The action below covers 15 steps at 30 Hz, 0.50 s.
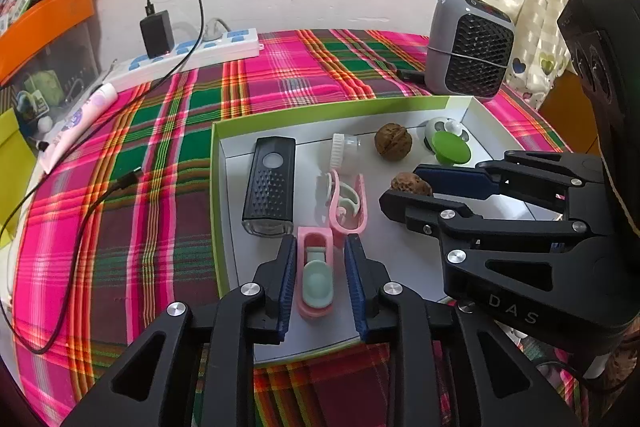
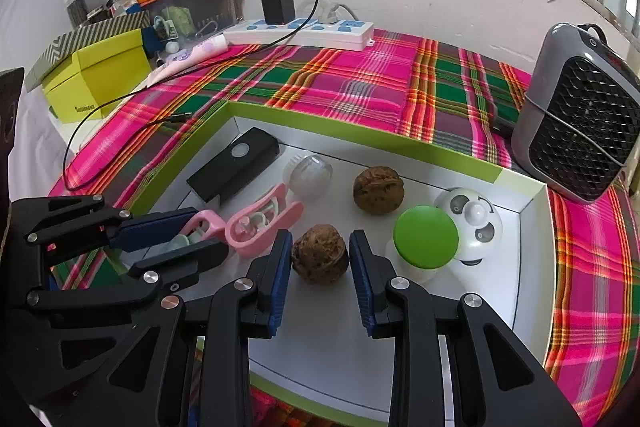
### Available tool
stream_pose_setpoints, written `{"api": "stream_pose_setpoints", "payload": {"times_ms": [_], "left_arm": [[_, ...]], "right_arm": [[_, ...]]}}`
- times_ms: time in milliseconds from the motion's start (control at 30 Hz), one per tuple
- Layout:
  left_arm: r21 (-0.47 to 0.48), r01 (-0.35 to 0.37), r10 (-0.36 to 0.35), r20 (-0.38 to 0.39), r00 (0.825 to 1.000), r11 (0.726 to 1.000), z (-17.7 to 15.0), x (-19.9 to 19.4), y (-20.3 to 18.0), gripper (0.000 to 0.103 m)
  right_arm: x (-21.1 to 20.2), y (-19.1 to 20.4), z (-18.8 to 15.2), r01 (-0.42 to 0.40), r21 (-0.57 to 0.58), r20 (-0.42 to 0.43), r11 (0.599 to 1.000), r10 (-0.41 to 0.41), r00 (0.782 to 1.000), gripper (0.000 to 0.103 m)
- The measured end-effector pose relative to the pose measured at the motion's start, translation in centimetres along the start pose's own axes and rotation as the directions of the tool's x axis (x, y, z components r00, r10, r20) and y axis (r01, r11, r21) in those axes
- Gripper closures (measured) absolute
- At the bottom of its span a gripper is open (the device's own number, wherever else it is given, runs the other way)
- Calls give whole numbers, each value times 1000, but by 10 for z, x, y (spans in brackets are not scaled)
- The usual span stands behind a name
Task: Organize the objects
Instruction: 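Lower and open the right tool to drop the walnut while the left tool releases the pink case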
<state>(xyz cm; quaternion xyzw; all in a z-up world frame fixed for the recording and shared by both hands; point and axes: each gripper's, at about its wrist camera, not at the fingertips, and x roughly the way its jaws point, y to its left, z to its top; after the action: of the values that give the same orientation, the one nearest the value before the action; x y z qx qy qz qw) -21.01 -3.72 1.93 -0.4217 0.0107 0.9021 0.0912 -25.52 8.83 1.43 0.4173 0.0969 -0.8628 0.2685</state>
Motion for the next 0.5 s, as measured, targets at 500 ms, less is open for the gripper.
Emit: {"api": "stream_pose_setpoints", "payload": {"times_ms": [500], "left_arm": [[-13,-23,23,26,999,1000,-8,-20,1,71]], "right_arm": [[-24,3,-5,4,26,46,1000,-6,999,72]]}}
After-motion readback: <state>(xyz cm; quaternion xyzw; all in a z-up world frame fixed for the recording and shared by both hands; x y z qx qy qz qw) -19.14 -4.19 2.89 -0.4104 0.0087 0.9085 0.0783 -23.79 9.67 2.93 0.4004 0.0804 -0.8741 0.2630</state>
